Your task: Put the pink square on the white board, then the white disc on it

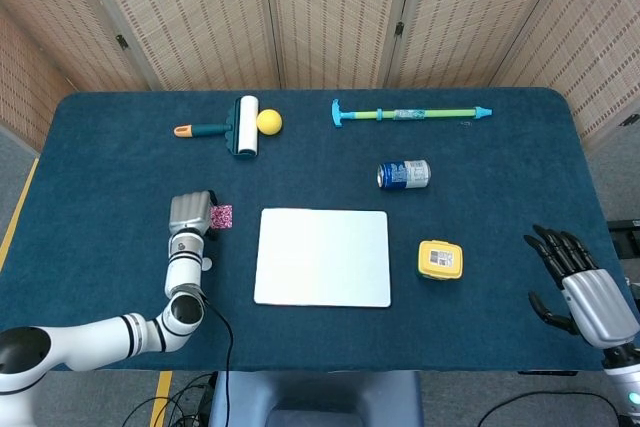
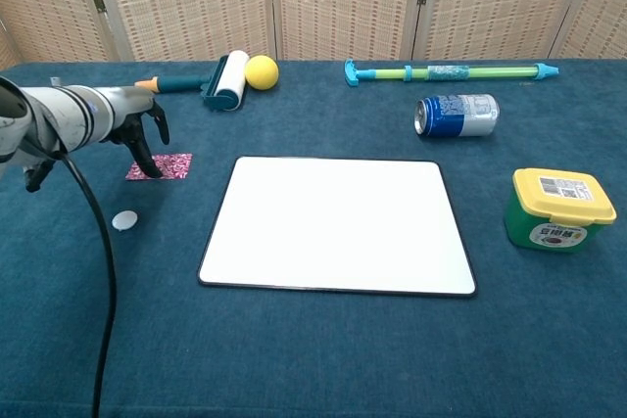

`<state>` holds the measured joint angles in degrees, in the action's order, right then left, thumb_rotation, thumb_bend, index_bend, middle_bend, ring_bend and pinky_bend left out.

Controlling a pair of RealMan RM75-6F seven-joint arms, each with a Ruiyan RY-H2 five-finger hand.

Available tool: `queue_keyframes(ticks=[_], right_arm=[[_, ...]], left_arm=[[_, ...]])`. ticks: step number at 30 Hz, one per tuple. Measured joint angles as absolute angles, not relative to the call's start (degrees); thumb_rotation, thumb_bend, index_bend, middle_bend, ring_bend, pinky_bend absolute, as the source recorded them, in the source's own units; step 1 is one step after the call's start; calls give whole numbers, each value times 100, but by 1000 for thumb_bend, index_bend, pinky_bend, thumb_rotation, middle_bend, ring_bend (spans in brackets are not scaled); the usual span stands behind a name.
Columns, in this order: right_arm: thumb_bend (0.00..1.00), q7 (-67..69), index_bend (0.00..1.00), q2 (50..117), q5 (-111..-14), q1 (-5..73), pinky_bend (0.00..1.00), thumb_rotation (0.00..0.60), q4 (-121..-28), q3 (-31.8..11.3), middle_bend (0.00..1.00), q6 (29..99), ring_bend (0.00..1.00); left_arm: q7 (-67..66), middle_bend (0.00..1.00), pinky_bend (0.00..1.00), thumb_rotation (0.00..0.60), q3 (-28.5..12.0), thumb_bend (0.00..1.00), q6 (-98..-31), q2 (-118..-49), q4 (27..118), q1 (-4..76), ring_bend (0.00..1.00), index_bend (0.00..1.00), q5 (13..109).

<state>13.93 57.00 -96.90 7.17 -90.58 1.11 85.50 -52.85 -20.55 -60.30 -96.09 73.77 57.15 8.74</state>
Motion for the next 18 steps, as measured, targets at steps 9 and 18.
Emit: queue_keyframes(ticks=[9, 18], right_arm=[[329, 1459, 0, 5685, -9616, 727, 0, 600, -9032, 93, 0, 8529, 0], [329, 1478, 0, 5671, -9627, 725, 0, 600, -9030, 101, 0, 8545, 0]], left_arm=[[-5181, 1000, 1000, 600, -2028, 253, -5642, -9735, 6945, 5763, 1000, 326, 825], [-5108, 1000, 1000, 600, -1944, 253, -5454, -9832, 6695, 5754, 1000, 335, 834]])
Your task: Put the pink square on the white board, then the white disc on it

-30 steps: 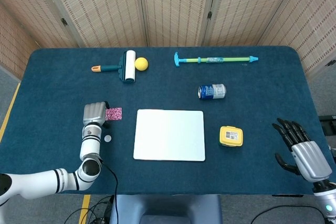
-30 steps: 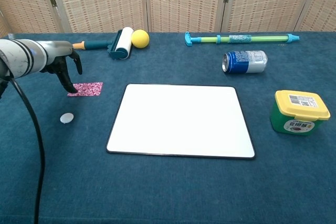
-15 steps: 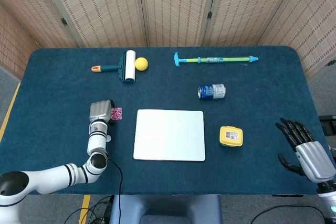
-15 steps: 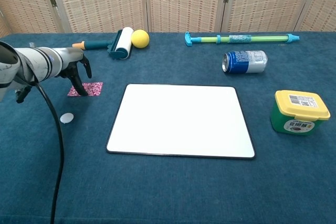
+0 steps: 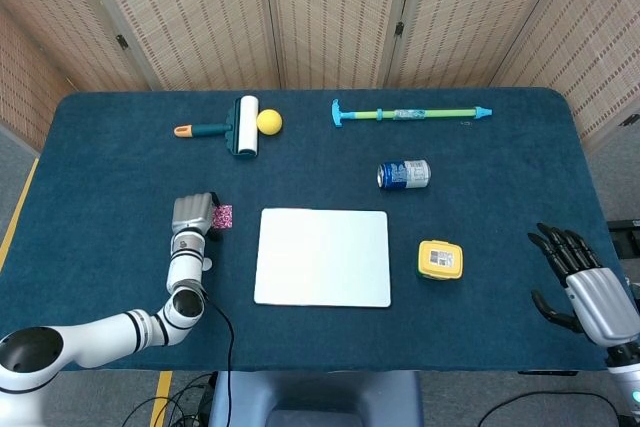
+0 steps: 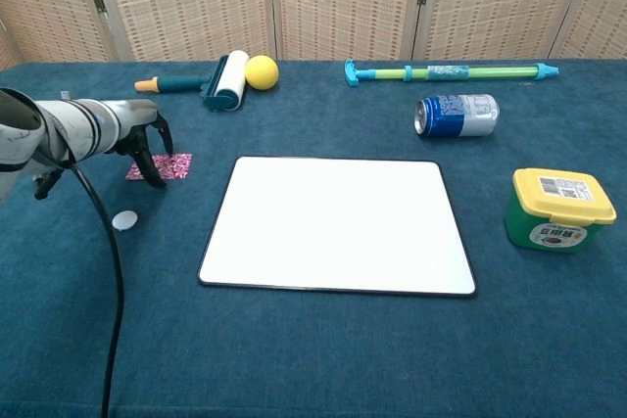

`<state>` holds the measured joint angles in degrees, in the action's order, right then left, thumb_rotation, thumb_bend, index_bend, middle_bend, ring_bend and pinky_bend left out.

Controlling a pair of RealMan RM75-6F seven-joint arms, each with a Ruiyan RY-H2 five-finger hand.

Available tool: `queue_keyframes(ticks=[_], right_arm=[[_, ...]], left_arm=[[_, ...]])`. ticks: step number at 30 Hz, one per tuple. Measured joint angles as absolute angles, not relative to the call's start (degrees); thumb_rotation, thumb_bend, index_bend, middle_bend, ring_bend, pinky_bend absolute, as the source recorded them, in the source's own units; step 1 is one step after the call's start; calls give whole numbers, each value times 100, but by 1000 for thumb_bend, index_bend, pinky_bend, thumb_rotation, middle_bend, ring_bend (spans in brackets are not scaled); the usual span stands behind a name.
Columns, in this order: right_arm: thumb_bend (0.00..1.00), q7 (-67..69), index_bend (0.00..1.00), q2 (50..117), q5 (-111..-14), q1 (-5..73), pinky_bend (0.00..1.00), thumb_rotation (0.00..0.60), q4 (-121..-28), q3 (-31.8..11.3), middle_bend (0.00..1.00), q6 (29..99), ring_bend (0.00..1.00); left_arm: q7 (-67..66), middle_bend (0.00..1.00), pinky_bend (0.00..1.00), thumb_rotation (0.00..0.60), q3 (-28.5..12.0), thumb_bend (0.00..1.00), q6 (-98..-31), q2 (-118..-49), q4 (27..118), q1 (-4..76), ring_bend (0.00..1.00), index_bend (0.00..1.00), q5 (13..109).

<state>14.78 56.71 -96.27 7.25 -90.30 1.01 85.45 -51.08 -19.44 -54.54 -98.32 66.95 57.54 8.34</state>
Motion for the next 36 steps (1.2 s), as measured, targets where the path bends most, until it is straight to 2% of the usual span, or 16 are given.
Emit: queue_keyframes(ticks=[36], right_arm=[[329, 1393, 0, 5678, -9578, 690, 0, 600, -9041, 80, 0, 8592, 0]], left_arm=[[-4470, 1000, 1000, 600, -1781, 253, -4976, -9961, 6108, 5613, 1000, 410, 1462]])
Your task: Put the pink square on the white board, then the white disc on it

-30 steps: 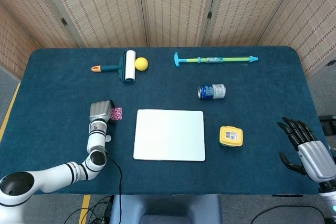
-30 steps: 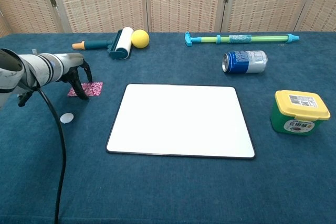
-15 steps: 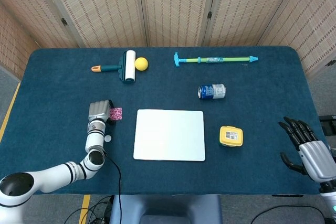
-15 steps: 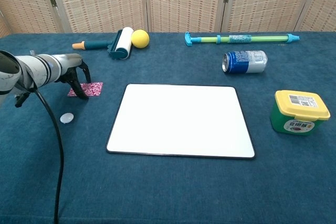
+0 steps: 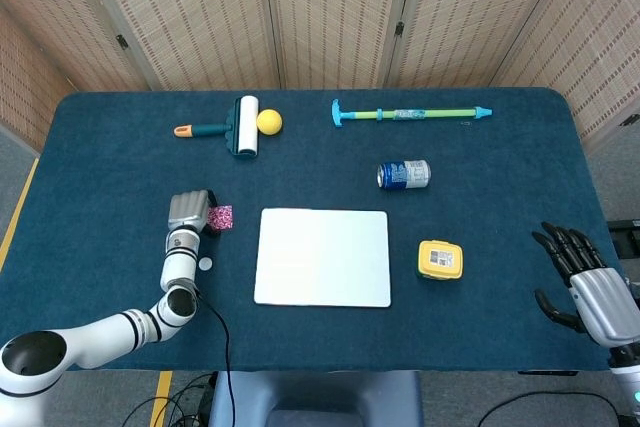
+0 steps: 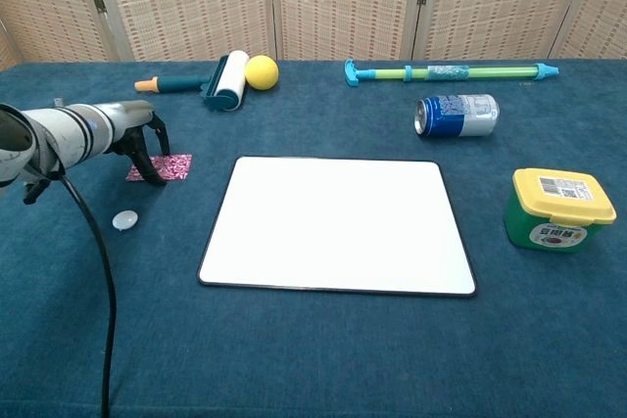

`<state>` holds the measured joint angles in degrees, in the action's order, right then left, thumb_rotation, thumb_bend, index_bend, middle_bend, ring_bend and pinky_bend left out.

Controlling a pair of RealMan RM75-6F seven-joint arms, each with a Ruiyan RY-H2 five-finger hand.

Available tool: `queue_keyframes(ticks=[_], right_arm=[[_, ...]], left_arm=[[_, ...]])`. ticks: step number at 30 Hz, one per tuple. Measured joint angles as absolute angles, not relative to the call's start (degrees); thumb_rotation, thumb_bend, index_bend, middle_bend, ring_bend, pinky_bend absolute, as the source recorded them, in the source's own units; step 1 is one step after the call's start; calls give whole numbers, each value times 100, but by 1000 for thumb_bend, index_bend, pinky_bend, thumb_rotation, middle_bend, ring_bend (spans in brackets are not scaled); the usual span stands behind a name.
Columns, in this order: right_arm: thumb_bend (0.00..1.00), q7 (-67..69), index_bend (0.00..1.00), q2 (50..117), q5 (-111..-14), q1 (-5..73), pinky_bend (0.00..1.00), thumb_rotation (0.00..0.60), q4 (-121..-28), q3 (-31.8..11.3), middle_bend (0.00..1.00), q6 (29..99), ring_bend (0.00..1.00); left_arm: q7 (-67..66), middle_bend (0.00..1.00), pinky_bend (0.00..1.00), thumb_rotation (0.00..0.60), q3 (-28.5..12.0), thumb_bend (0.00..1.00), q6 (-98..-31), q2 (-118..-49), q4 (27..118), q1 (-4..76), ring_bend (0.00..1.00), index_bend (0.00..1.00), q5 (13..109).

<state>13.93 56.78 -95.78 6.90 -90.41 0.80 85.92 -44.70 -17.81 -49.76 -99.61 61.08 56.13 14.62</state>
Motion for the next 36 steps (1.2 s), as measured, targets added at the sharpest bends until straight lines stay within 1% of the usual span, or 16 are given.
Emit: queue_keyframes(ticks=[9, 19, 22, 27, 36], right_arm=[[329, 1367, 0, 5688, -9580, 686, 0, 600, -9046, 78, 0, 8600, 0], [329, 1357, 0, 5691, -9591, 698, 0, 600, -9057, 81, 0, 8576, 0], [329, 1398, 0, 5677, -9615, 711, 0, 600, -9060, 90, 0, 8560, 0], [329, 1551, 0, 5630, -9710, 711, 0, 600, -9049, 115, 0, 8624, 0], [329, 2037, 0, 5530, -9946, 586, 0, 600, -8870, 183, 0, 9042, 0]], left_arm=[[-4387, 1000, 1000, 600, -1763, 253, -5031, -9882, 6207, 5560, 1000, 442, 1561], [-4430, 1000, 1000, 600, -1729, 253, -5218, -9793, 6499, 5550, 1000, 437, 1642], [-4490, 1000, 1000, 600, -1729, 253, -5379, -9742, 6728, 5559, 1000, 434, 1650], [-4706, 1000, 1000, 600, -1727, 253, -5839, -9699, 7263, 5608, 1000, 431, 1627], [-5231, 1000, 1000, 600, -1751, 253, -6810, -9841, 8048, 5791, 1000, 417, 1616]])
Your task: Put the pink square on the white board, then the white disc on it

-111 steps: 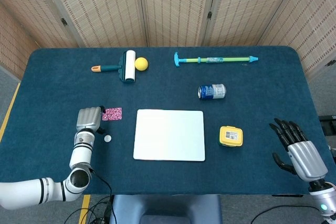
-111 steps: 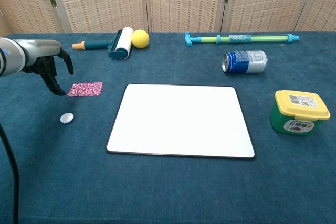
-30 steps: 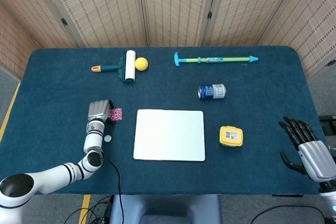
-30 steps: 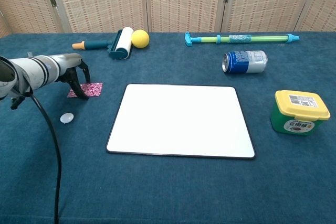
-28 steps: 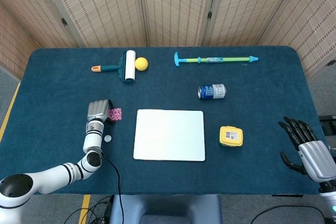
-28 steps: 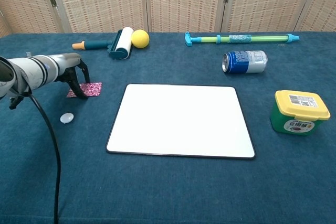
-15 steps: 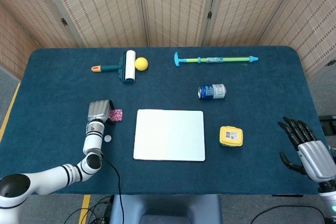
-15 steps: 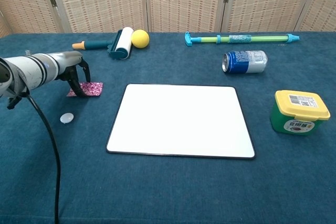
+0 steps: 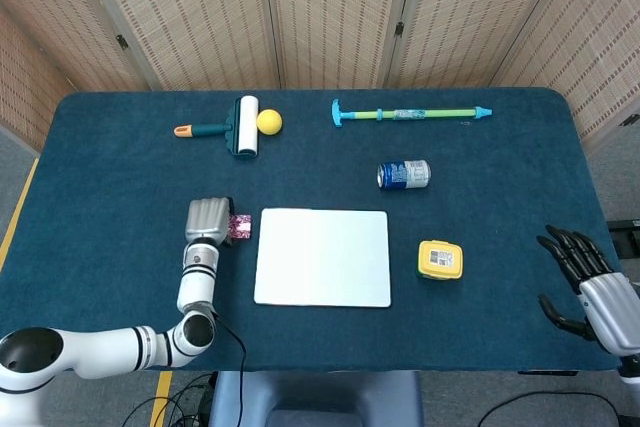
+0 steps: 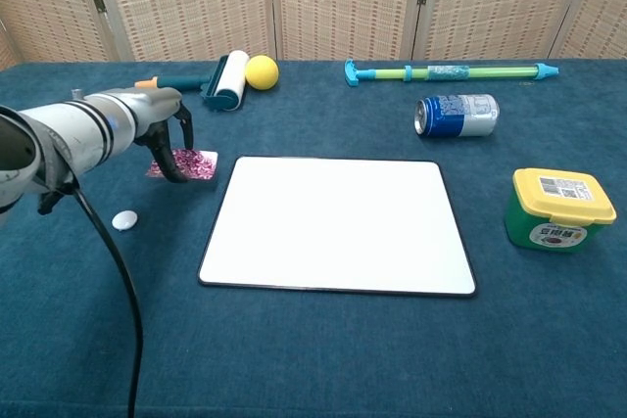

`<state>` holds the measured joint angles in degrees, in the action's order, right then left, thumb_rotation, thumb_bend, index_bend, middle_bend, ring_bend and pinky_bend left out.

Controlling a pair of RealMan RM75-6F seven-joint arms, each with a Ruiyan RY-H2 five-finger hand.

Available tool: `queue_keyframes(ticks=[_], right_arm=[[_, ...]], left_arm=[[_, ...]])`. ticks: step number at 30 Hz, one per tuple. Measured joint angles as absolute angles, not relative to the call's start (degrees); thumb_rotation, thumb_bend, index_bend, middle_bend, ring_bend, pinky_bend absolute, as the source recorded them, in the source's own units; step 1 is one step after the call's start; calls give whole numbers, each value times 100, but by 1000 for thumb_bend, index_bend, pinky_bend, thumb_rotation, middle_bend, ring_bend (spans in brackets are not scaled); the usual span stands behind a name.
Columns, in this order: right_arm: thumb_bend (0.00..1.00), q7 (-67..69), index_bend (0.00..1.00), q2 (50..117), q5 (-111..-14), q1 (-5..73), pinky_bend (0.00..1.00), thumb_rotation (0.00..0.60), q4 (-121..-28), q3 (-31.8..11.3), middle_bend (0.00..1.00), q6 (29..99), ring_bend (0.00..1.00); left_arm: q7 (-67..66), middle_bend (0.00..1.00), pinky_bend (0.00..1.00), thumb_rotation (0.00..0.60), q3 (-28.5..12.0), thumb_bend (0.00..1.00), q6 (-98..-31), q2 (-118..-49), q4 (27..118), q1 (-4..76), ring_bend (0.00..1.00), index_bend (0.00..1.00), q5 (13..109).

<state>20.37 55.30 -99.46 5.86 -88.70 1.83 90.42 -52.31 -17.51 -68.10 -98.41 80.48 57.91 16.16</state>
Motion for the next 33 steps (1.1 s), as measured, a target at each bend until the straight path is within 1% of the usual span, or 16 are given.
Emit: queue_keyframes(ticks=[9, 13, 17, 22, 26, 30, 31, 33], right_arm=[[329, 2669, 0, 5428, -10041, 535, 0, 600, -8659, 213, 0, 9288, 0], [329, 3046, 0, 5379, -10096, 514, 0, 600, -8513, 229, 0, 9424, 0], [329, 3391, 0, 5345, -10186, 498, 0, 600, -8348, 260, 0, 9567, 0], [329, 3819, 0, 5312, -10263, 501, 0, 600, -8124, 297, 0, 9683, 0], [329, 4061, 0, 5300, -10263, 511, 0, 600, -7982, 304, 0, 9744, 0], [329, 4200, 0, 5303, -10237, 533, 0, 600, -7885, 295, 0, 9772, 0], [329, 4208, 0, 5305, -10235, 544, 0, 600, -7877, 295, 0, 9758, 0], [329, 4204, 0, 5310, -10240, 563, 0, 600, -7876, 300, 0, 9725, 0]], left_arm=[[-5717, 1000, 1000, 600, -1862, 253, -7604, -10384, 8461, 6062, 1000, 416, 1684], [-5909, 1000, 1000, 600, -1917, 253, -7785, -10723, 8440, 6213, 1000, 416, 1723], [-6108, 1000, 1000, 600, -2009, 253, -7892, -11156, 8223, 6408, 1000, 416, 1761], [-6377, 1000, 1000, 600, -2223, 253, -7858, -11618, 7757, 6730, 1000, 416, 1776], [-6601, 1000, 1000, 600, -2499, 253, -7703, -11978, 7272, 7061, 1000, 416, 1793], [-6725, 1000, 1000, 600, -2658, 253, -7530, -12236, 6925, 7234, 1000, 413, 1793], [-6743, 1000, 1000, 600, -2689, 253, -7481, -12290, 6853, 7268, 1000, 409, 1792], [-6769, 1000, 1000, 600, -2756, 253, -7368, -12405, 6689, 7345, 1000, 367, 1806]])
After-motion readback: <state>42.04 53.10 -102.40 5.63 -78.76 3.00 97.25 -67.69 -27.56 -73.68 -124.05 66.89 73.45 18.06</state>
